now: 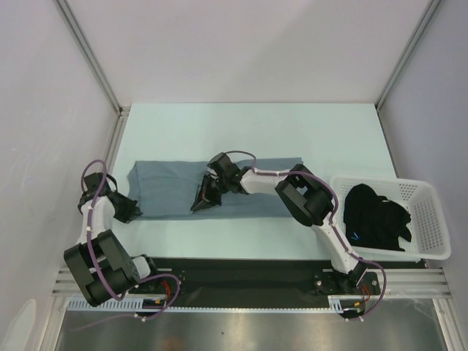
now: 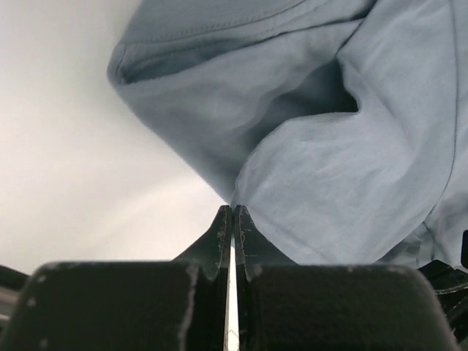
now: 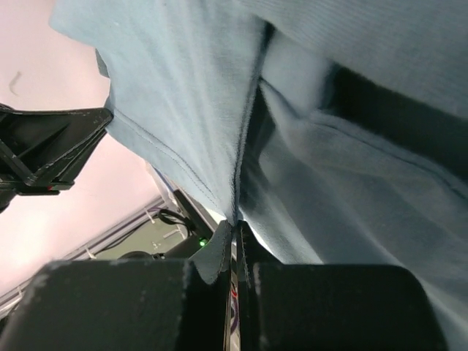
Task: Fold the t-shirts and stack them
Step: Fold the tshirt
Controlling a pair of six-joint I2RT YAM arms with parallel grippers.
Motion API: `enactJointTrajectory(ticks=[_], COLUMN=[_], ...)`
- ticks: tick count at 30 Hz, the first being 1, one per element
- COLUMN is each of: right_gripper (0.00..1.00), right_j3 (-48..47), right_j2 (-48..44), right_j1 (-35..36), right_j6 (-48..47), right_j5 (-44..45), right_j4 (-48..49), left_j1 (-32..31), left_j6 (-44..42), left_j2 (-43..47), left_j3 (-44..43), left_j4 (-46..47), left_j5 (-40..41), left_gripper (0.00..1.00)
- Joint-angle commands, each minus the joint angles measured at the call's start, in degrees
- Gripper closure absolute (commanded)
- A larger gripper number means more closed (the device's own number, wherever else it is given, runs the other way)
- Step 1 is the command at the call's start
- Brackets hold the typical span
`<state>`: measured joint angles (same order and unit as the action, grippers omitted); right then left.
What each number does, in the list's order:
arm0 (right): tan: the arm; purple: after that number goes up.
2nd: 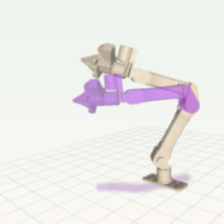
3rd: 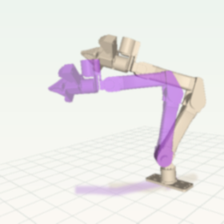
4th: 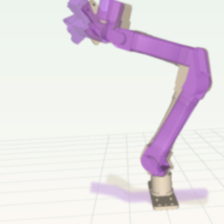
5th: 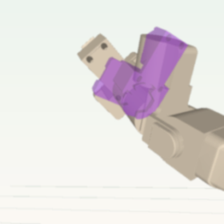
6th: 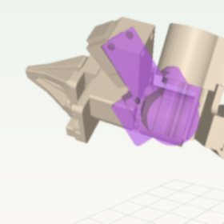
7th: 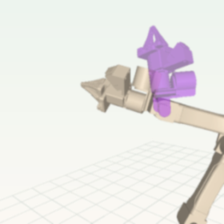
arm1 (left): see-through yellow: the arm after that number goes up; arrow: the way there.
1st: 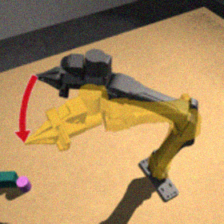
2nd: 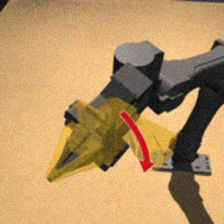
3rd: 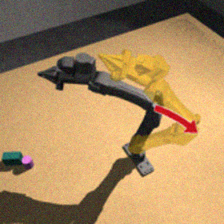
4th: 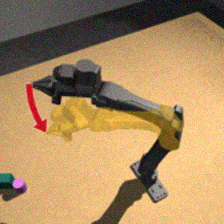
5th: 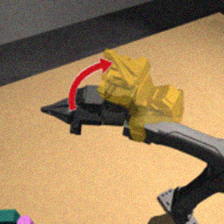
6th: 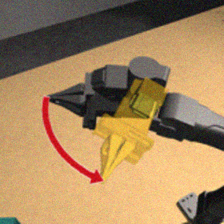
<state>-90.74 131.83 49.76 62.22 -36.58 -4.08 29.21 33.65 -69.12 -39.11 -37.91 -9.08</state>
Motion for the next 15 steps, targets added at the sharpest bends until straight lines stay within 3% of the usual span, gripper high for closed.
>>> enactJointTrajectory(ticks=[1, 15], right_gripper=[1.0, 0.98], right_j3=[1.44, 0.39], right_j2=[-2.89, -2.11], right_j1=[-0.19, -2.29], right_j6=[-1.31, -4.73], right_j5=[-2.18, -4.64], right_j4=[-1.02, -0.85], left_j1=[0.32, 0.32], left_j6=[3.87, 6.61], left_j2=[1.71, 4.7], left_j3=[0.0, 2.73], left_j4=[-2.87, -3.93], left_j5=[2.05, 1.44], left_gripper=[1.0, 1.0])
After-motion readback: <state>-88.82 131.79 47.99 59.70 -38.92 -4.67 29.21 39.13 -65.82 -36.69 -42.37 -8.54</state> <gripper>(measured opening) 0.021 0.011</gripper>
